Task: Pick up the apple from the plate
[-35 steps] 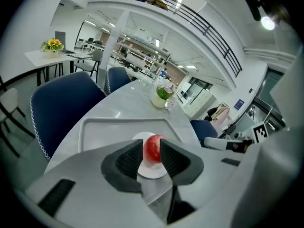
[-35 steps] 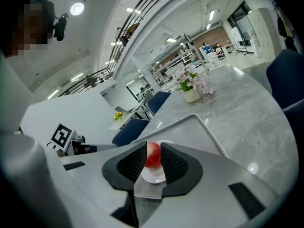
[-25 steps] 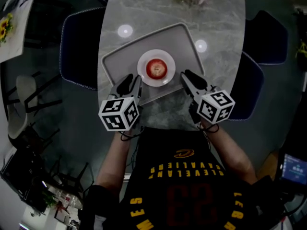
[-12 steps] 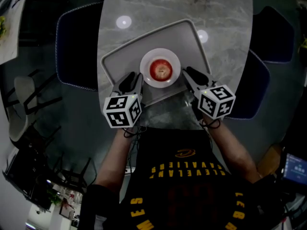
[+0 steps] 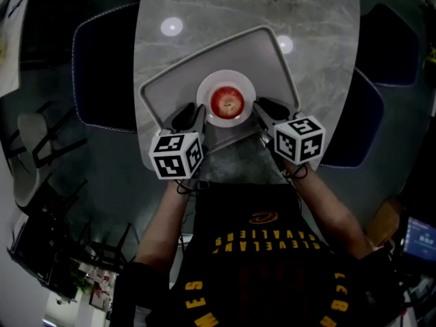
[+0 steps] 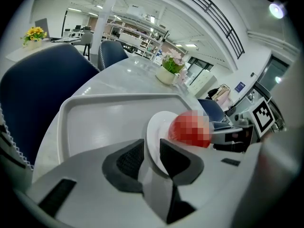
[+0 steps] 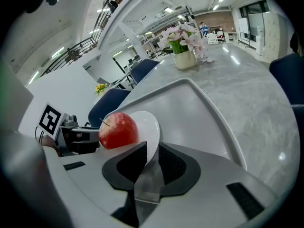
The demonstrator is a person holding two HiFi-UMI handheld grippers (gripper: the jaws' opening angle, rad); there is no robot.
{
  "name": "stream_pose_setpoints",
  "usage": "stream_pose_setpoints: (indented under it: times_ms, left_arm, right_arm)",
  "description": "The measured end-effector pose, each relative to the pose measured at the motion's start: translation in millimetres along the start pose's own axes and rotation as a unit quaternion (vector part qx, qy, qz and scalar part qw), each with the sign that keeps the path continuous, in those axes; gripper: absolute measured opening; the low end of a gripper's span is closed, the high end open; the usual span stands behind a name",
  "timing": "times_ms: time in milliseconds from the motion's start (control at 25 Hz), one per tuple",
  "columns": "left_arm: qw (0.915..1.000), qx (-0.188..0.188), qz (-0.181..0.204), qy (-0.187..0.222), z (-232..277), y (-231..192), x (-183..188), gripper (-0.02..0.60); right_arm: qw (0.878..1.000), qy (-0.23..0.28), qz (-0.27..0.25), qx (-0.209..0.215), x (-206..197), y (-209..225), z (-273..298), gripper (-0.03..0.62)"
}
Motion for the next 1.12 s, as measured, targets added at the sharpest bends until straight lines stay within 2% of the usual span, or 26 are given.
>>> stream_pose_setpoints:
  times_ms: [240,720,1120]
  left_arm:
    - [0.9999,-0.005,0.002,-0.010,1.2,2.4,-4.8,0.104]
    - [0.9997,-0.016,-0.003,-0.020,1.7,4.5,-7.5,0.103]
    - [0.9995,0.002,-0.002,-0.032,-1.4,1.8,-6.0,0.080]
  right_arm:
    - [1.000,-0.015,0.001,-0.011,0.3,2.0,7.5,0.075]
    - [0.999,-0.033,0.014,-0.006,0.6,-5.4,14.0,0.074]
    - [0.998,-0.032,0.046,0.005,-1.0,-6.5,13.0,0.063]
Point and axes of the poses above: the fingertips, and each gripper's own axes: z forward along the fingers, y to its right, x out of its top, the point moved 3 cm from there along -z, backward along the fingers, and after that the axes turned 4 degrees about z, right-handed, at the moved point
